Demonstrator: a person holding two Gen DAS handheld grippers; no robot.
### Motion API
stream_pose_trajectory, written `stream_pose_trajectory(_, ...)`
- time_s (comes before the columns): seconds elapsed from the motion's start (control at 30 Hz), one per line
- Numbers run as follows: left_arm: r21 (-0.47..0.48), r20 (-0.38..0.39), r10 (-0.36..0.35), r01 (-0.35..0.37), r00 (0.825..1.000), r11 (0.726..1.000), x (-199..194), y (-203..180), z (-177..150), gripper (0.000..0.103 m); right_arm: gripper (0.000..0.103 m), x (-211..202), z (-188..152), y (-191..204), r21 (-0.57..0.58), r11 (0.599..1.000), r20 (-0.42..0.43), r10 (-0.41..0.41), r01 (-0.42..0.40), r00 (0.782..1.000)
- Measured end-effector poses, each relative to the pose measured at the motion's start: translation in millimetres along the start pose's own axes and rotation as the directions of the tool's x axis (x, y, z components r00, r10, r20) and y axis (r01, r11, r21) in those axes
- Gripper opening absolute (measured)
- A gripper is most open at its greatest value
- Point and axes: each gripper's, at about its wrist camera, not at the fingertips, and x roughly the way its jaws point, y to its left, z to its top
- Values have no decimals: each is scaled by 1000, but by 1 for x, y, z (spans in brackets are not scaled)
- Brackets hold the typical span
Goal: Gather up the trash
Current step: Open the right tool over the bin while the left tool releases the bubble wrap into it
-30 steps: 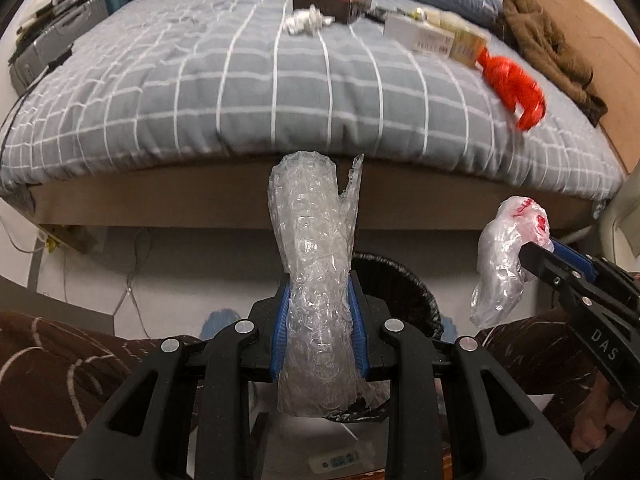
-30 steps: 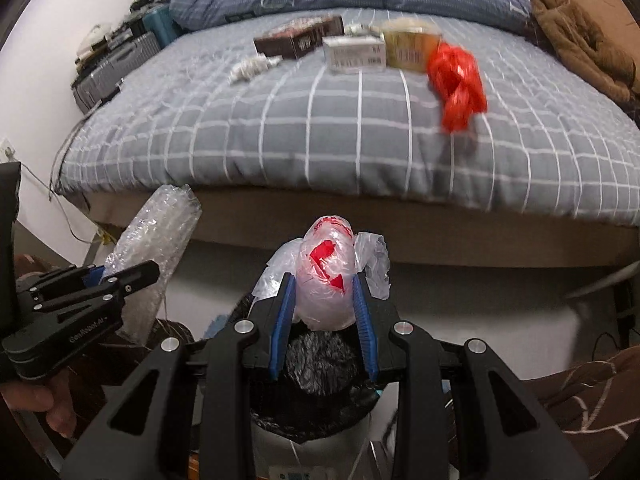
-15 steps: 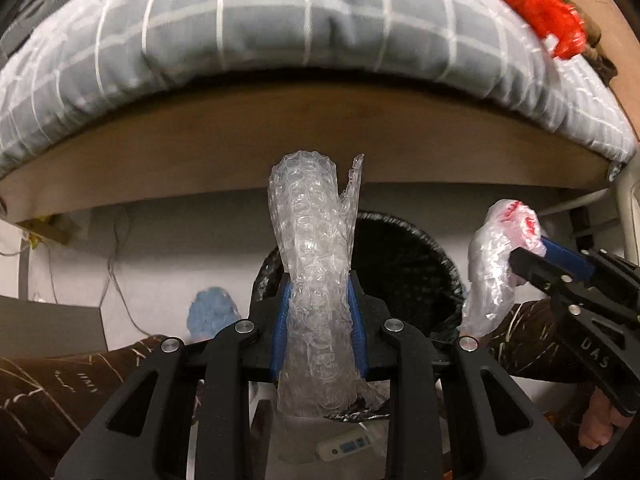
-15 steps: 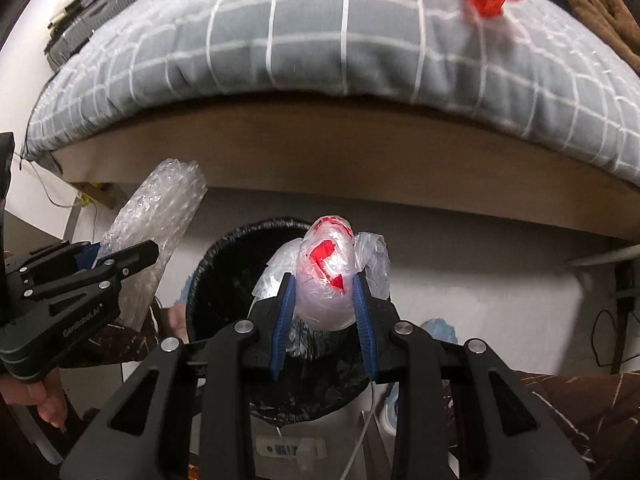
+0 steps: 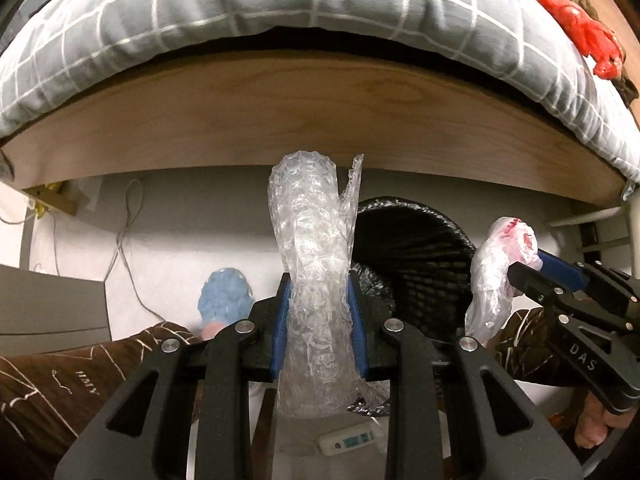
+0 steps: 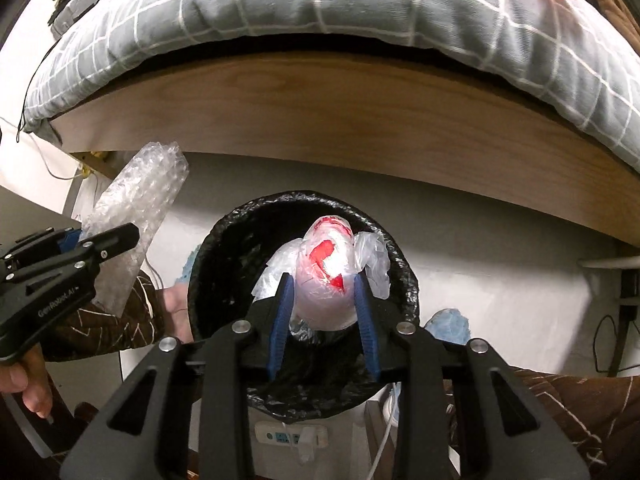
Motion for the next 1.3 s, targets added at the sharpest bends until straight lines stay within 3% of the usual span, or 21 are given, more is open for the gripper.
stream_pose_trajectory(0.1, 9, 3, 0, 0, 1000, 1000, -2, -2, 1, 25, 52, -1, 0, -5, 22, 1000, 11, -11, 10, 1000)
stream_pose_trajectory(0.23, 29, 2, -12, 12, 1000, 1000, 0, -10, 3, 25, 68, -4, 2, -16, 52, 998, 23, -32, 31, 999)
stream_pose_trajectory(0.43, 58, -9, -43, 43, 999, 997, 8, -25, 4, 25, 84, -12, 2, -38, 97, 993, 50, -78, 73, 996)
stream_pose_trajectory(0.87, 153, -38, -83, 88, 996, 984, 20, -78, 6, 25, 89, -31, -19, -98, 209, 970, 78, -143, 124, 987)
stream_pose_trajectory(1.07, 185, -40, -85, 91, 996, 978, 29, -93, 6, 26, 90, -36, -18, -107, 243, 962, 86, -150, 125, 985)
stream_pose_trajectory(1.17, 186, -34, -79, 84, 996, 979, 29, -94, 2, 30, 90, -37, -18, -105, 237, 963, 88, -156, 131, 984)
stream_pose_trajectory(1.3, 192, 10, -55, 52, 998, 980, 21, -95, 2, 47, 90, -42, -14, -104, 229, 965, 113, -157, 128, 981)
